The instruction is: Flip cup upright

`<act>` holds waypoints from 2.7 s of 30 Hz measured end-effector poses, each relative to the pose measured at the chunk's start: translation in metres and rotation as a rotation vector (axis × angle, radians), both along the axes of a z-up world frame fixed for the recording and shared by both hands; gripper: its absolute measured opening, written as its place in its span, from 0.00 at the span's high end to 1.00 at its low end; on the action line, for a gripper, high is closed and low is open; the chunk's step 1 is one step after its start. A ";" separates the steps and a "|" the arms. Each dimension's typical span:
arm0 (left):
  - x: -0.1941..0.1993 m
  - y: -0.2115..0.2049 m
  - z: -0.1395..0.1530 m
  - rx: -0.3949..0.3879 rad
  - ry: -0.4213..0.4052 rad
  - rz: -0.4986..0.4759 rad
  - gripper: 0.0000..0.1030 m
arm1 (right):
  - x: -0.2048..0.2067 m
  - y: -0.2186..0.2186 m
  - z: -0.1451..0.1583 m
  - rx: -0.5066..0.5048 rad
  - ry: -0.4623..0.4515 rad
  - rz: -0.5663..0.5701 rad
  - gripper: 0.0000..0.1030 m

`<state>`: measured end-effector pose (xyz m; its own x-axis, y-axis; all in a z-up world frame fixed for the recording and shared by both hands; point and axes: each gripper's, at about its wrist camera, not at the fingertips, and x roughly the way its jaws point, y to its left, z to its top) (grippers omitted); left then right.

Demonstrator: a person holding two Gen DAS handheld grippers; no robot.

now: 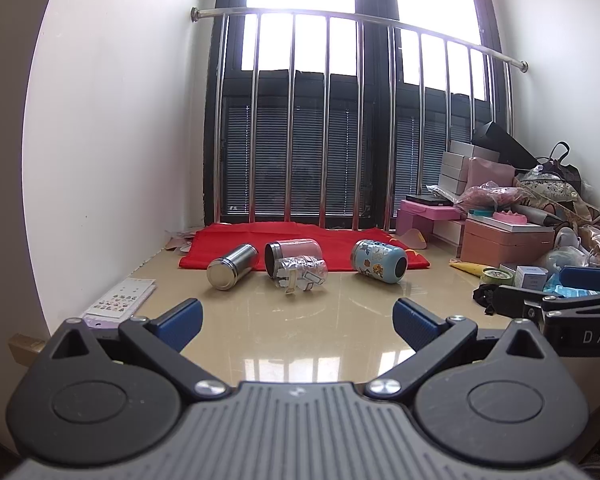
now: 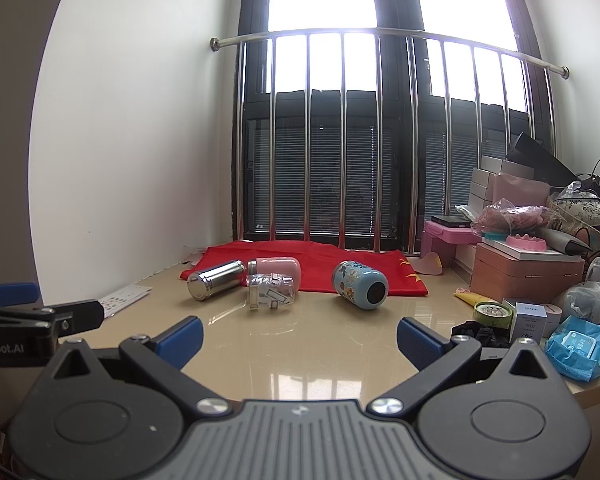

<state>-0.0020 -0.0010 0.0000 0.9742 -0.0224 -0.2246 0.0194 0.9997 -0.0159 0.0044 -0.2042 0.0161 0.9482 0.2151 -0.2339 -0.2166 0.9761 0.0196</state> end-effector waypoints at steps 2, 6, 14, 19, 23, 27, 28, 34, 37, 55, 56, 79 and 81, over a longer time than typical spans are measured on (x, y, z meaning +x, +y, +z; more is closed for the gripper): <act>0.000 0.000 0.000 0.001 0.000 0.000 0.00 | 0.000 0.000 0.000 0.000 0.000 0.000 0.00; -0.001 0.000 0.000 0.000 -0.003 -0.002 0.00 | 0.001 0.001 0.000 0.000 0.000 0.000 0.00; -0.001 0.000 -0.001 0.001 -0.004 -0.003 0.00 | 0.001 0.003 0.000 -0.001 0.000 0.001 0.00; 0.004 -0.001 -0.001 0.003 0.003 -0.007 0.00 | 0.006 0.003 0.000 -0.005 0.009 -0.005 0.00; 0.014 0.000 -0.002 -0.009 0.016 -0.008 0.00 | 0.019 0.009 -0.003 -0.012 0.029 -0.007 0.00; 0.031 0.004 -0.002 -0.017 0.036 -0.005 0.00 | 0.031 0.008 -0.005 -0.023 0.045 -0.005 0.00; 0.036 0.005 -0.002 -0.017 0.043 -0.003 0.00 | 0.035 0.009 -0.005 -0.026 0.049 -0.004 0.00; 0.080 0.008 -0.002 -0.008 0.097 0.001 0.00 | 0.077 0.013 -0.009 -0.034 0.094 0.000 0.00; 0.106 0.009 -0.001 0.004 0.115 0.011 0.00 | 0.103 0.014 -0.012 -0.038 0.117 -0.002 0.00; 0.276 0.043 0.005 0.125 0.229 0.096 0.00 | 0.269 0.026 -0.034 -0.073 0.233 0.022 0.00; 0.287 0.047 0.006 0.139 0.244 0.094 0.00 | 0.281 0.029 -0.034 -0.072 0.237 0.026 0.00; 0.574 0.121 -0.074 0.194 0.875 -0.073 0.35 | 0.437 0.094 -0.054 -0.099 0.279 0.074 0.00; 0.569 0.120 -0.077 0.200 0.864 -0.072 0.39 | 0.438 0.094 -0.055 -0.099 0.288 0.063 0.00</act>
<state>0.5671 0.1189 -0.0773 0.4607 0.0408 -0.8866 0.1445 0.9822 0.1203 0.4421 -0.1098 -0.0385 0.8253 0.2343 -0.5138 -0.2765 0.9610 -0.0060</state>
